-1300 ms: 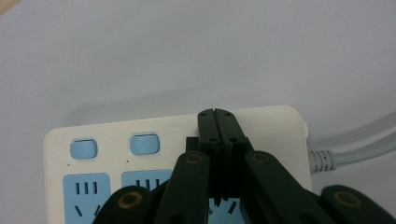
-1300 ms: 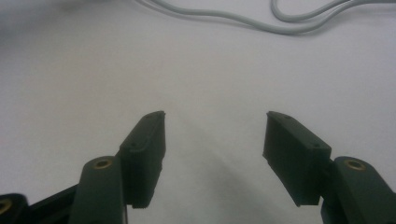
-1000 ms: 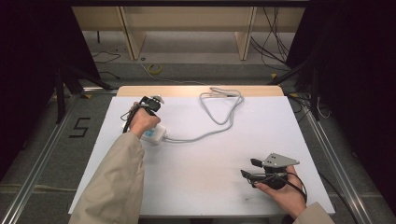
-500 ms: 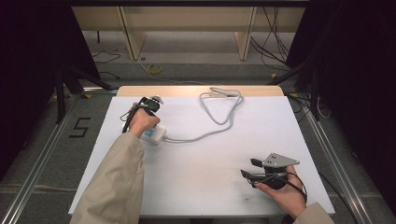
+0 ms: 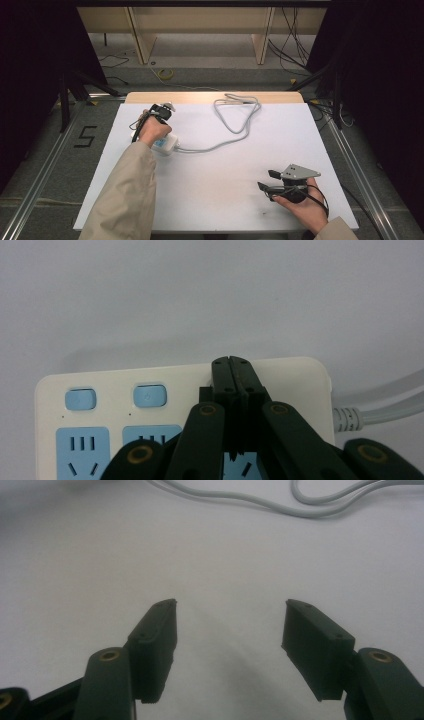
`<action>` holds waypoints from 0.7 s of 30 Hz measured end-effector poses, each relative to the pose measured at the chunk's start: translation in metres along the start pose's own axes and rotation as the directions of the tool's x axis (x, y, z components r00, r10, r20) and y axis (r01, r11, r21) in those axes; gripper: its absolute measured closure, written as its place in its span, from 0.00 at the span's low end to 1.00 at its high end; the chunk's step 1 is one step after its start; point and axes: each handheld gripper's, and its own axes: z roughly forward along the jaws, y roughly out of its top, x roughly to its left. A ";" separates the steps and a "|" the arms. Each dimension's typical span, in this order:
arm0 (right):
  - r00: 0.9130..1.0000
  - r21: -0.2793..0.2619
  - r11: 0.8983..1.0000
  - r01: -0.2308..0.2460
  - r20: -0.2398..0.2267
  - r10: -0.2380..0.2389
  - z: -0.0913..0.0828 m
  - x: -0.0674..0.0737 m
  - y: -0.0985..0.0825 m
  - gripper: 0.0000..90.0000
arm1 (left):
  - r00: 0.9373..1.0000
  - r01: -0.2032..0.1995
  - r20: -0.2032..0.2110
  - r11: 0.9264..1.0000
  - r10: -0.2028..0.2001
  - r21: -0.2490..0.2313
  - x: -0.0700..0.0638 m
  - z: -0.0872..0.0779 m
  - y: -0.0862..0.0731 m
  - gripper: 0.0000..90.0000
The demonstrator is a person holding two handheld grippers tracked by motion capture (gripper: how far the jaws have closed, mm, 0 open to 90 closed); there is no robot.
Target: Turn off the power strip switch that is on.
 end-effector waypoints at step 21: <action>1.000 0.002 1.000 0.003 -0.002 -0.003 0.001 0.000 0.000 0.44 | 1.000 -0.001 -0.011 1.000 0.001 0.001 -0.003 0.001 -0.001 1.00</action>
